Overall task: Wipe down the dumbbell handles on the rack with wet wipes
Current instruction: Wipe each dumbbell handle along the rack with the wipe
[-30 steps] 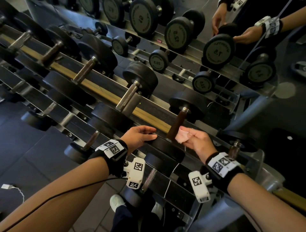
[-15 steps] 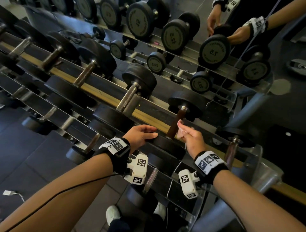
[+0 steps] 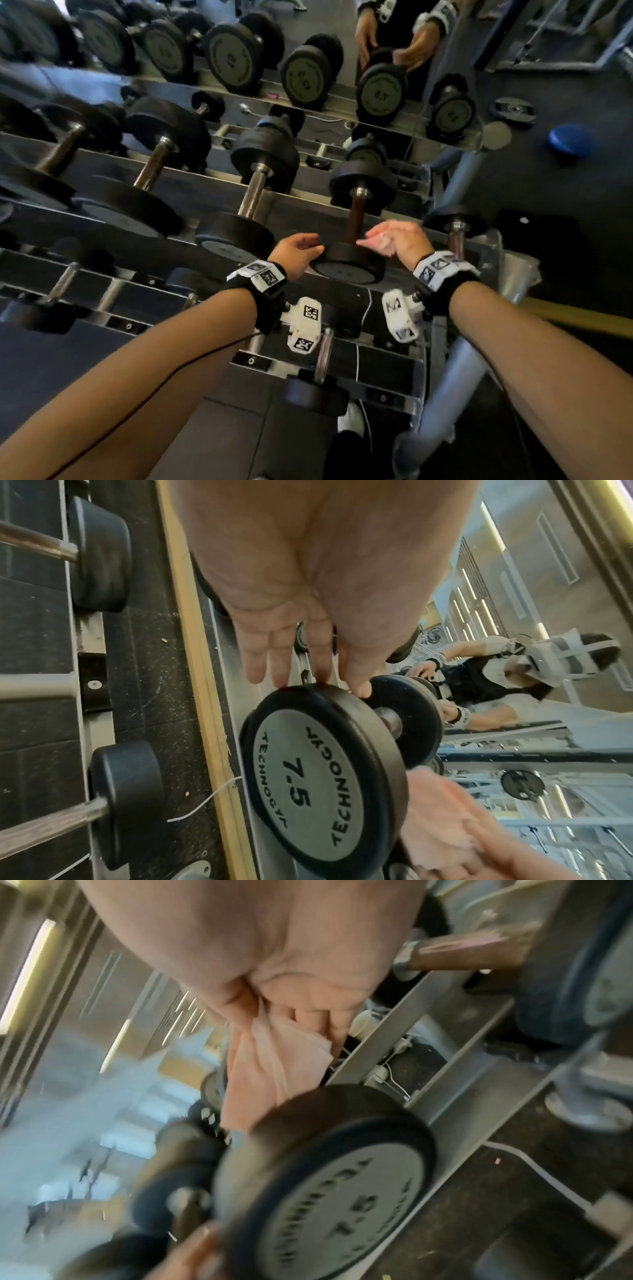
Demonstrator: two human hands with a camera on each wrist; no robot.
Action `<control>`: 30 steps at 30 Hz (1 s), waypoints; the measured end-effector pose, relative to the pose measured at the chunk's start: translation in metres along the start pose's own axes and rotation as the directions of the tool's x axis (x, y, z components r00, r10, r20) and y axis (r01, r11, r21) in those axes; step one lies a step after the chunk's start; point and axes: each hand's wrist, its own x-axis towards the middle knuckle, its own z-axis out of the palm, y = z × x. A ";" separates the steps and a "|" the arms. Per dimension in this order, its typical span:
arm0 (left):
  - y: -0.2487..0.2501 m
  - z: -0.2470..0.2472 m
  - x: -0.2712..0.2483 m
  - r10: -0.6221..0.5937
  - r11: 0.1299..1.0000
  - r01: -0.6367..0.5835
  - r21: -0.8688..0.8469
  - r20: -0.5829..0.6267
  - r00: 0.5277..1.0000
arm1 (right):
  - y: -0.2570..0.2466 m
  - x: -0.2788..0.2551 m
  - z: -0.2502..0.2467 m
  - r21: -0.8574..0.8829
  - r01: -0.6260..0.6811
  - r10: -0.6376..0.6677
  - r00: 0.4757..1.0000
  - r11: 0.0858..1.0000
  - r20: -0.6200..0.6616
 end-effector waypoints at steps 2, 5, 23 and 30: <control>-0.005 -0.010 -0.010 0.033 0.999 -0.034 0.033 0.025 0.999 | -0.008 -0.022 -0.003 0.098 0.050 -0.033 0.985 0.994 -0.170; -0.022 -0.027 -0.027 0.094 0.993 -0.098 0.059 0.067 0.993 | -0.006 -0.071 0.002 0.214 0.165 -0.076 0.925 0.963 -0.372; -0.324 -0.014 -0.029 -0.181 0.967 0.144 0.212 0.170 0.969 | 0.316 -0.078 0.076 -0.113 -0.290 0.286 0.957 0.950 -0.053; -0.397 -0.012 0.024 -0.214 0.959 0.132 0.250 0.338 0.917 | 0.363 0.009 0.090 -0.605 0.198 -0.077 0.972 0.771 0.220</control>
